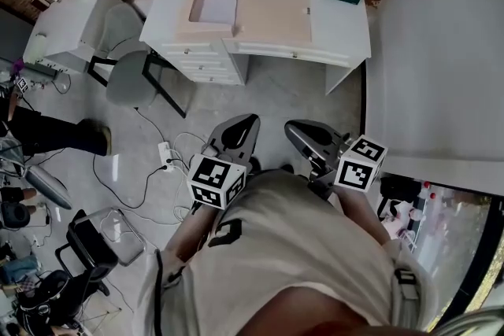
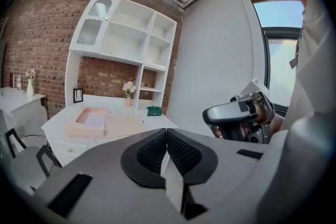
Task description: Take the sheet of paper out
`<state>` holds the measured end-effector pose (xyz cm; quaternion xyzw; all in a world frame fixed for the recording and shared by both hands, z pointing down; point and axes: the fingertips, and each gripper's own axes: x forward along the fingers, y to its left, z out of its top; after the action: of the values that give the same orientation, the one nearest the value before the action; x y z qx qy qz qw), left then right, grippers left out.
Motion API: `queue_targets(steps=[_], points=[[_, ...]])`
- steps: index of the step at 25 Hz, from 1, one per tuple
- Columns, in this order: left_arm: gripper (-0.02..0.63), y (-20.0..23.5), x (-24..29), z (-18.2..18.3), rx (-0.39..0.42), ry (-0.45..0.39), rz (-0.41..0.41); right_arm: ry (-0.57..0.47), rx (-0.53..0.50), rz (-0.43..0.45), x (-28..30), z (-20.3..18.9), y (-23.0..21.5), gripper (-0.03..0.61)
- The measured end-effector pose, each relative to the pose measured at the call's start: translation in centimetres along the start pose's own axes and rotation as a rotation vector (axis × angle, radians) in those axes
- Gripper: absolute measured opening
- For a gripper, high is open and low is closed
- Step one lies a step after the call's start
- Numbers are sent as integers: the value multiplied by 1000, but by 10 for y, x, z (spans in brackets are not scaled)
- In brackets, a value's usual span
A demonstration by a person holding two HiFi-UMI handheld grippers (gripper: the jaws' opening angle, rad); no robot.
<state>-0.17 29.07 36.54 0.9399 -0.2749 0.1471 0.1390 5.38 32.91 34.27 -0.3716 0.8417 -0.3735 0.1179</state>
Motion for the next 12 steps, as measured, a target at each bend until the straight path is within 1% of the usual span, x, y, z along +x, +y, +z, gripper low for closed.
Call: queue_targets(steps=[8,12], points=[[17,-14,-4,-9,34,30,83,48,53,50,-7,-13,-6,27],[17,-18,-1,-7,43,28,92,79,36,64,-8,-15,-4,26]])
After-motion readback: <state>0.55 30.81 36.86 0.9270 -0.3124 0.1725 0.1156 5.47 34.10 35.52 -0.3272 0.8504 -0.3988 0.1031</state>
